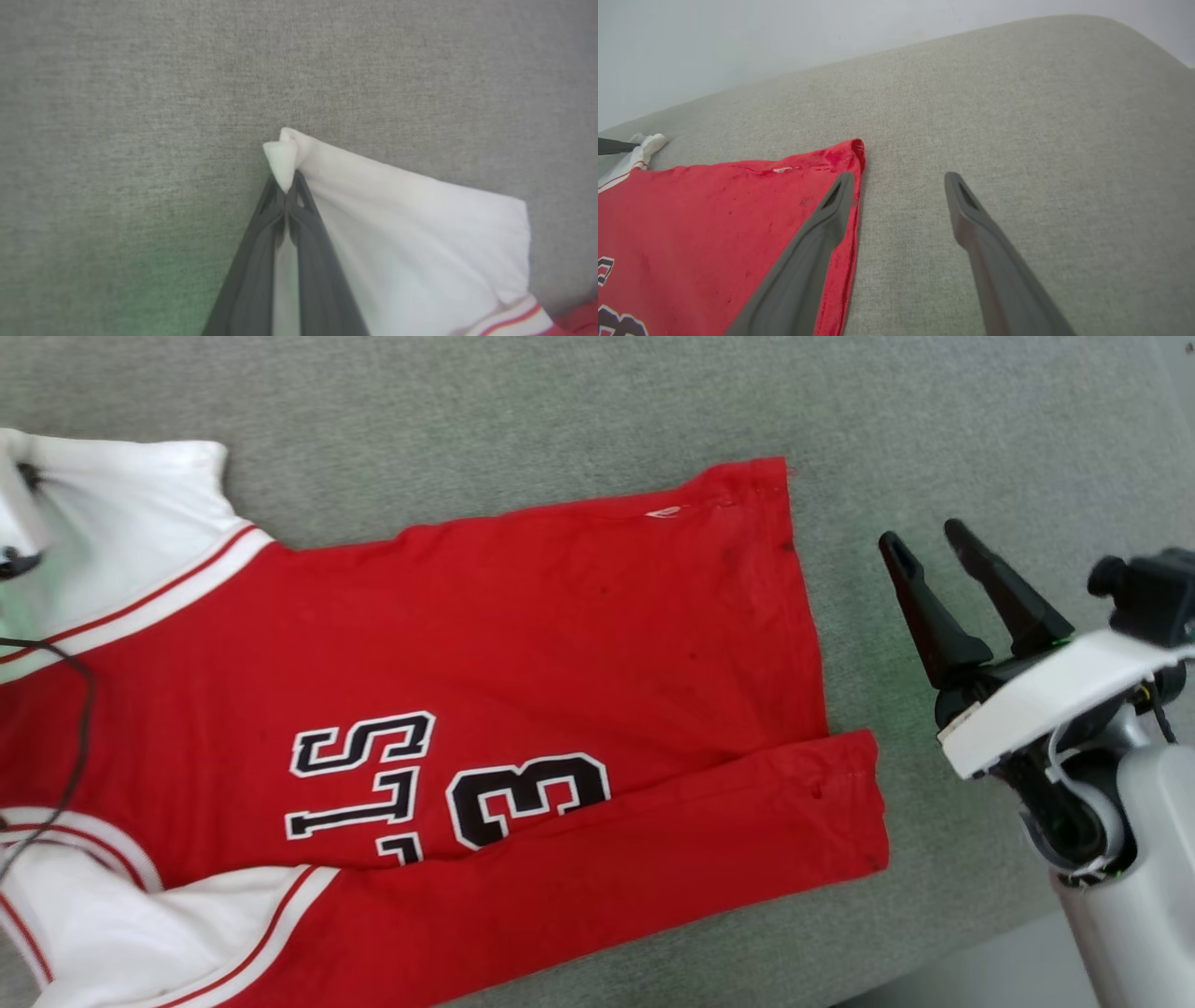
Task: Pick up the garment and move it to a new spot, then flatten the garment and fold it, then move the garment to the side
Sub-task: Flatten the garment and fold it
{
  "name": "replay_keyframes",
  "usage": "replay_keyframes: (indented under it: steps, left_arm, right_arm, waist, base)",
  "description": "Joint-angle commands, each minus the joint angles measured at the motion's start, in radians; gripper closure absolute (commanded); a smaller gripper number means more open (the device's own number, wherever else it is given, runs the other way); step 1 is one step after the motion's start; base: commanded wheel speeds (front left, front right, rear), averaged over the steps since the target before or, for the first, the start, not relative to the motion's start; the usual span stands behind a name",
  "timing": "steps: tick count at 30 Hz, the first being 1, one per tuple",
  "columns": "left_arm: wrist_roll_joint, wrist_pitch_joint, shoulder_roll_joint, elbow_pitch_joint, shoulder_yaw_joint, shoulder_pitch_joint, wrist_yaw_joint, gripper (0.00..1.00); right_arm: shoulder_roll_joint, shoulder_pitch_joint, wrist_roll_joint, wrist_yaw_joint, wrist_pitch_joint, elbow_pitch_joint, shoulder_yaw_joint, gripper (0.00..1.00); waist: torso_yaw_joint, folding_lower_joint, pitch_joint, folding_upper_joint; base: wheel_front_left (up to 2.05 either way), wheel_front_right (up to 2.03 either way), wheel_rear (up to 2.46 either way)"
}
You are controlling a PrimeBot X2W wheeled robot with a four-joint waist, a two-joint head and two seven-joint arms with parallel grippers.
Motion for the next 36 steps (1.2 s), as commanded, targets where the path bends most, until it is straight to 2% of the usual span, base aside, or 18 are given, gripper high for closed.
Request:
replay_keyframes:
  steps: [1, 6, 11, 16, 21, 22, 23, 25, 27, 31, 36]
  left_arm:
    - [-0.003, -0.022, -0.052, 0.016, -0.029, 0.050, -0.016, 1.00]
    - [0.019, -0.119, -0.098, -0.009, -0.038, -0.007, -0.057, 1.00]
    - [0.033, -0.163, -0.149, -0.036, -0.069, -0.042, -0.087, 1.00]
    - [0.046, -0.194, -0.172, -0.064, -0.086, -0.061, -0.101, 1.00]
    - [0.045, -0.217, -0.179, -0.093, -0.089, -0.044, -0.107, 1.00]
    - [0.044, -0.222, -0.180, -0.096, -0.090, -0.036, -0.107, 1.00]
    - [0.042, -0.224, -0.180, -0.101, -0.090, -0.029, -0.108, 1.00]
    - [0.039, -0.231, -0.184, -0.108, -0.091, -0.020, -0.110, 1.00]
    - [0.037, -0.245, -0.185, -0.115, -0.088, -0.011, -0.112, 1.00]
    - [0.030, -0.281, -0.180, -0.126, -0.071, 0.027, -0.110, 1.00]
    - [0.002, -0.346, -0.171, -0.166, -0.034, 0.128, -0.105, 1.00]
  right_arm:
    - [-0.021, -0.037, 0.036, 0.000, 0.050, 0.035, 0.012, 0.00]
    - [-0.081, -0.153, 0.124, 0.000, 0.240, 0.167, 0.064, 0.00]
    - [-0.122, -0.269, 0.167, 0.000, 0.367, 0.274, 0.103, 0.00]
    - [-0.124, -0.366, 0.186, 0.000, 0.468, 0.395, 0.135, 0.00]
    - [-0.116, -0.399, 0.190, -0.001, 0.625, 0.545, 0.188, 0.00]
    - [-0.111, -0.398, 0.185, -0.001, 0.652, 0.567, 0.199, 0.22]
    - [-0.107, -0.400, 0.180, -0.001, 0.676, 0.588, 0.208, 0.55]
    - [-0.102, -0.406, 0.180, -0.001, 0.715, 0.620, 0.219, 1.00]
    - [-0.104, -0.429, 0.176, -0.001, 0.714, 0.623, 0.221, 1.00]
    - [-0.124, -0.480, 0.165, 0.000, 0.630, 0.567, 0.203, 1.00]
    - [-0.162, -0.433, 0.147, 0.000, 0.522, 0.474, 0.188, 1.00]
  waist:
    - [0.038, -0.0001, -0.033, 0.0000]
    - [0.117, -0.0001, -0.074, 0.0000]
    - [0.189, -0.0001, -0.079, 0.0000]
    - [0.233, -0.0001, -0.061, 0.0000]
    - [0.262, -0.0001, -0.044, 0.0000]
    - [0.265, -0.0001, -0.044, 0.0000]
    - [0.267, -0.0001, -0.045, 0.0000]
    - [0.275, -0.0001, -0.049, 0.0000]
    - [0.282, -0.0001, -0.056, 0.0000]
    - [0.290, -0.0001, -0.094, 0.0000]
    - [0.300, -0.0001, -0.175, 0.0000]
  base:
    - [0.00, 0.00, 0.00]
    - [0.00, 0.00, 0.00]
    - [0.00, 0.00, 0.00]
    - [0.00, 0.00, 0.00]
    - [0.00, 0.00, 0.00]
    - [0.00, 0.00, 0.00]
    - [0.00, 0.00, 0.00]
    - [0.00, 0.00, 0.00]
    - [0.00, 0.00, 0.00]
    - [0.00, 0.00, 0.00]
    - [0.00, 0.00, 0.00]
